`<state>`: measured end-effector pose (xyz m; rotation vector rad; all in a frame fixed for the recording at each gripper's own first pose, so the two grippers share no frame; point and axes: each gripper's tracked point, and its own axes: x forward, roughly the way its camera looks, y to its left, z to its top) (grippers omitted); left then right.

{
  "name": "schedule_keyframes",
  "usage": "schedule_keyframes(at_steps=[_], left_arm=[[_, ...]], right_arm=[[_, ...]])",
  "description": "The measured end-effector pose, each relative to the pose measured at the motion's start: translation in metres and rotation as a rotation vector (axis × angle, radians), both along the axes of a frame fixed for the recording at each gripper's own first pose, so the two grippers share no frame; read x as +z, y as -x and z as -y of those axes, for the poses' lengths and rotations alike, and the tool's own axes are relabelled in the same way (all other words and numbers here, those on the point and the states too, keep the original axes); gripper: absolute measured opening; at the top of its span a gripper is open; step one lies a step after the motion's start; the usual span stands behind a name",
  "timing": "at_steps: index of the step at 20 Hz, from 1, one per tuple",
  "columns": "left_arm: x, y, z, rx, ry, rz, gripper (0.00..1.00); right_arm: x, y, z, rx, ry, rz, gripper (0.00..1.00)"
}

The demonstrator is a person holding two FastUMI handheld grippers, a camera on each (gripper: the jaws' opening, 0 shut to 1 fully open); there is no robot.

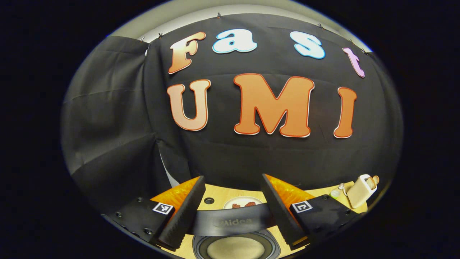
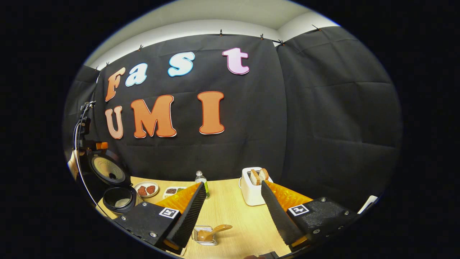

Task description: Close the left gripper, press the button to open the rice cooker; take a wooden spoon from the chopstick holder with the right hand, scoop a spoonful of rice and pour it into the rice cooker, then put the wooden spoon back into the chopstick holder.

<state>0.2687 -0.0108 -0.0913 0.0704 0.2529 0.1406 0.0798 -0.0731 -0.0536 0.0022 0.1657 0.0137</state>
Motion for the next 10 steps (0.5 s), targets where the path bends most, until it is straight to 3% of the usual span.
schedule_keyframes(at_steps=[10], left_arm=[[-0.078,0.108,0.033,-0.006,0.035,-0.067,0.98]], right_arm=[[-0.017,-0.007,-0.022,0.105,0.003,-0.033,0.95]])
